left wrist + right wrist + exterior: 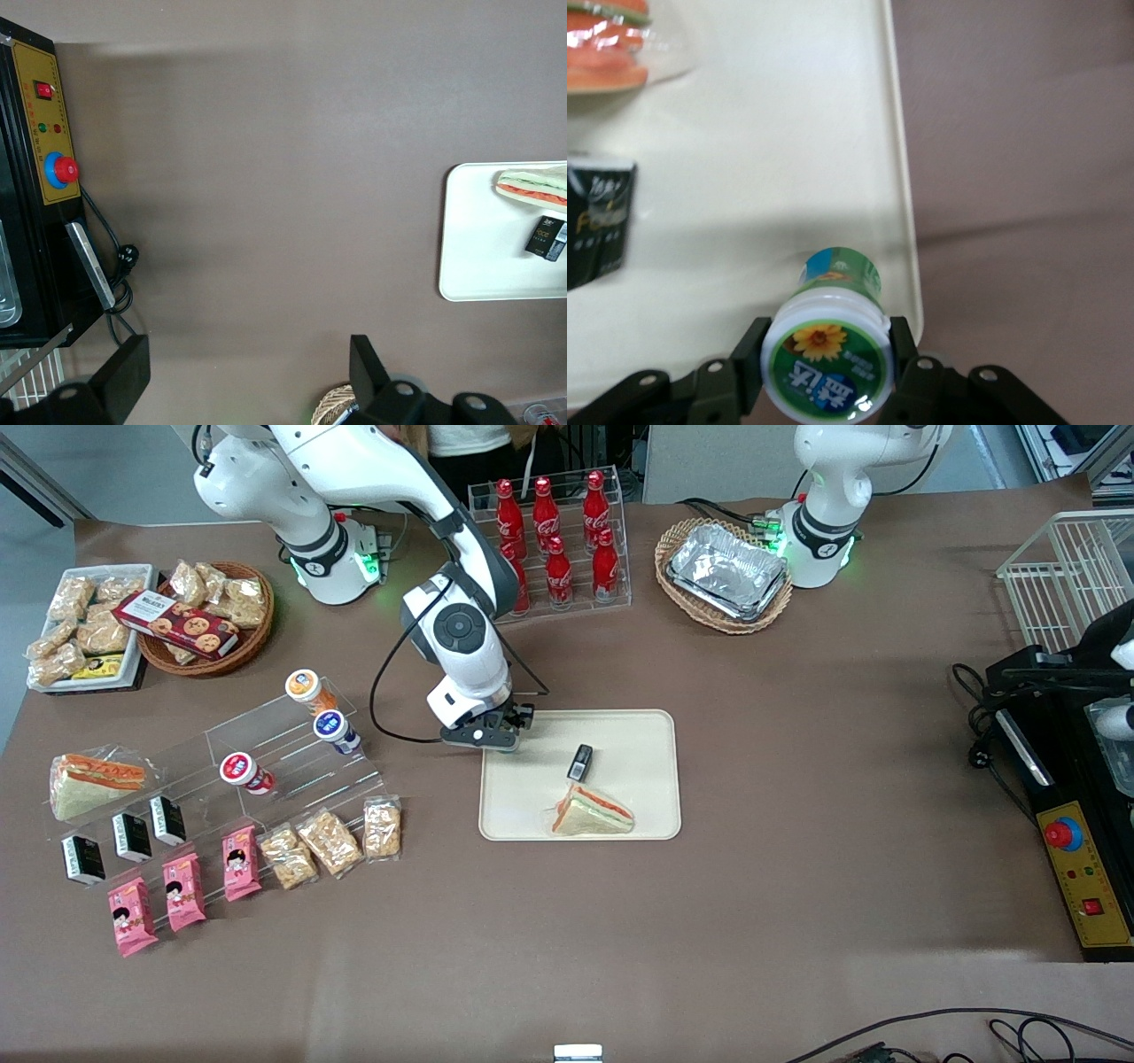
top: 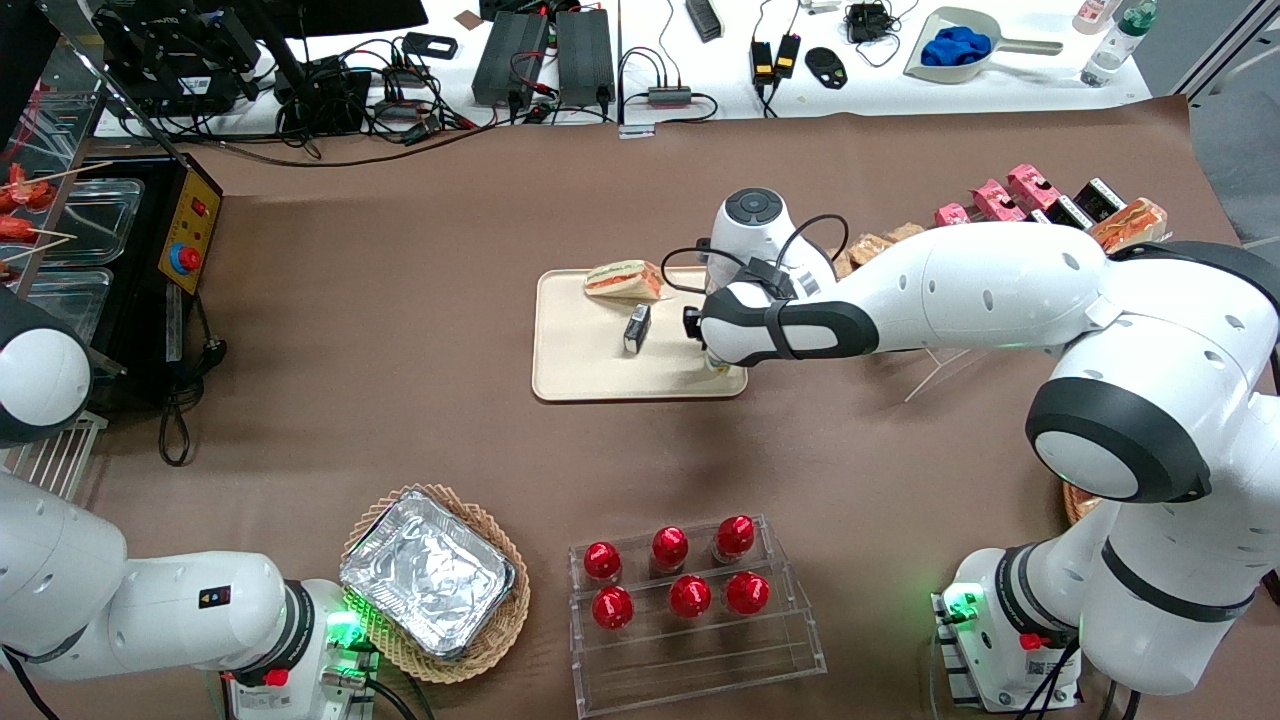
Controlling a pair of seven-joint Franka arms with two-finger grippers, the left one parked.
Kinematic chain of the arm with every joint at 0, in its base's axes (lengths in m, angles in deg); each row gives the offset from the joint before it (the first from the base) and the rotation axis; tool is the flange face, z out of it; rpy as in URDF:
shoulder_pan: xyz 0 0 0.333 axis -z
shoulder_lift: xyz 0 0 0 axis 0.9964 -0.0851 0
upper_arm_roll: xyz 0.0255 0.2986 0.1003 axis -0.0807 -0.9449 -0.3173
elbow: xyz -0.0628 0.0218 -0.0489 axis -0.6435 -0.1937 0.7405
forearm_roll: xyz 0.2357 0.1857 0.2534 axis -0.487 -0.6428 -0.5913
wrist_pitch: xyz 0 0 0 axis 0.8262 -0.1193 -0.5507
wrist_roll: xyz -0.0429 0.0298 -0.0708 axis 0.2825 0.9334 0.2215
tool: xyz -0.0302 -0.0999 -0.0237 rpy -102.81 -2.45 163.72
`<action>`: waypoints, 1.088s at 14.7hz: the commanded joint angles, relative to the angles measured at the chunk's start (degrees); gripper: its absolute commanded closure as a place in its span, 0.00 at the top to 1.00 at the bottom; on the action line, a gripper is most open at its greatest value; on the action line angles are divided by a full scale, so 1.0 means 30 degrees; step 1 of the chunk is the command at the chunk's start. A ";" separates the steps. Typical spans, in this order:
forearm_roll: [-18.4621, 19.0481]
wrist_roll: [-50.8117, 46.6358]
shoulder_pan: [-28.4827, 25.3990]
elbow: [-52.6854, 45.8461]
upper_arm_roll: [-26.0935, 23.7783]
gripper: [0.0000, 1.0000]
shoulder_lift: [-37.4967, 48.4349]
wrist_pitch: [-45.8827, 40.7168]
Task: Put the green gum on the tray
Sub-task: 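Lower the green tub onto the tray beside the black box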
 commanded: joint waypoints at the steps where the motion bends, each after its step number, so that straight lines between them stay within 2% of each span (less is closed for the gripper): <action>1: -0.1102 -0.0058 -0.0296 -0.0760 -0.0139 0.18 -0.0891 0.0314; 6: -0.1131 -0.0058 -0.0267 -0.0849 -0.0285 0.19 -0.1127 0.0549; 8: -0.1712 -0.0088 -0.0296 -0.0879 -0.0286 0.29 -0.1156 0.0549; 9: -0.1978 -0.0088 -0.0296 -0.0995 -0.0286 0.40 -0.1156 0.0549; 10: -0.2010 -0.0088 -0.0296 -0.1025 -0.0286 0.82 -0.1156 0.0549; 11: -0.2010 -0.0088 -0.0296 -0.1025 -0.0286 0.97 -0.1127 0.0520; 16: -0.1922 0.1017 0.0142 -0.1171 -0.0024 0.99 0.0128 -0.0470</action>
